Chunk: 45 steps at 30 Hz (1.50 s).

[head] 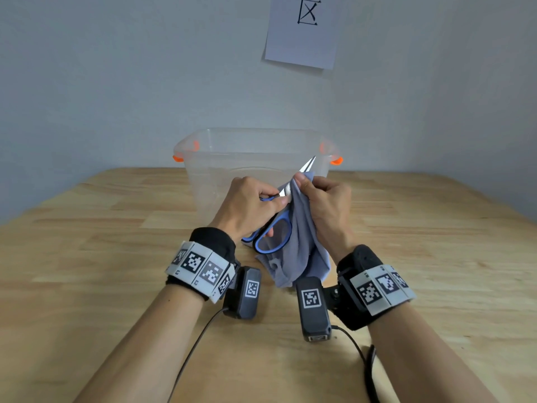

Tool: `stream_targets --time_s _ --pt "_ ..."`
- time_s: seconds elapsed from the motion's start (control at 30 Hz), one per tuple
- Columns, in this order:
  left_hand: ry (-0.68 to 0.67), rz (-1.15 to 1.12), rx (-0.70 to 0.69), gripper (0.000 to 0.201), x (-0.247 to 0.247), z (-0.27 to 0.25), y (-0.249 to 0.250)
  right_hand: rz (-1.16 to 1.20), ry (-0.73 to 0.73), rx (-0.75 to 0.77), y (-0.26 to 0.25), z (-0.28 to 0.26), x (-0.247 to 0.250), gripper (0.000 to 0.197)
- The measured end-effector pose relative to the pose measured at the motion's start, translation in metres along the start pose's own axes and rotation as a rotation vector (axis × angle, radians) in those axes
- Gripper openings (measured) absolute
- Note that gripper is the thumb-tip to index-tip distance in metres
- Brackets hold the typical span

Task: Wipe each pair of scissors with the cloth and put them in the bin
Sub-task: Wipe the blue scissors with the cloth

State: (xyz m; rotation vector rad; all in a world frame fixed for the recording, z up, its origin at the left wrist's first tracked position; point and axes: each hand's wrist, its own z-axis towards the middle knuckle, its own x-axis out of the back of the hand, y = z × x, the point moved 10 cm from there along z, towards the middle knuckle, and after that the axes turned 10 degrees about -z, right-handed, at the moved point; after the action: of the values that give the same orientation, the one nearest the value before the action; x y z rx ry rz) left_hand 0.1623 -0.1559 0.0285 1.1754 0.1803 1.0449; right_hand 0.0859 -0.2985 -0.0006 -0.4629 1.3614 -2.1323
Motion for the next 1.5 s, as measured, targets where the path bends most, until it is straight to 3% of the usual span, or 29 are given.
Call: stream_targets --time_s 0.27,0.4,0.57,0.63,0.7,0.77,0.93,1.07,1.23,1.5 --pt "-0.041 0.067 -0.025 0.031 -0.001 0.000 0.002 0.041 0.095 -0.025 0.007 -0.001 0.005 0.030" --pt "-0.053 0.057 -0.012 0.029 -0.002 0.000 0.000 0.054 0.124 -0.019 0.010 0.000 0.007 0.048" --pt "-0.061 0.064 0.001 0.034 -0.004 0.000 -0.001 0.047 0.130 -0.069 0.013 0.000 0.011 0.048" --pt "-0.056 0.064 0.020 0.035 -0.004 0.001 -0.003 0.065 0.069 -0.104 0.016 0.000 0.005 0.042" --pt "-0.046 0.060 0.036 0.033 -0.003 0.002 -0.006 0.086 -0.051 -0.127 0.020 0.000 -0.007 0.055" --pt "-0.036 0.078 0.042 0.033 -0.001 0.002 -0.008 0.061 -0.132 -0.140 0.021 -0.002 -0.015 0.050" --pt "-0.041 0.106 0.041 0.032 0.001 0.002 -0.008 0.028 -0.214 -0.148 0.019 -0.007 -0.024 0.041" --pt "-0.048 0.105 0.012 0.035 -0.001 0.001 -0.005 -0.088 -0.108 -0.057 0.013 -0.002 -0.014 0.058" --pt "-0.056 0.101 -0.025 0.037 -0.005 0.000 0.000 -0.173 0.031 0.043 0.001 0.003 0.003 0.057" --pt "-0.079 0.095 -0.022 0.037 -0.009 0.002 -0.004 -0.253 0.174 0.048 0.002 0.001 0.018 0.065"
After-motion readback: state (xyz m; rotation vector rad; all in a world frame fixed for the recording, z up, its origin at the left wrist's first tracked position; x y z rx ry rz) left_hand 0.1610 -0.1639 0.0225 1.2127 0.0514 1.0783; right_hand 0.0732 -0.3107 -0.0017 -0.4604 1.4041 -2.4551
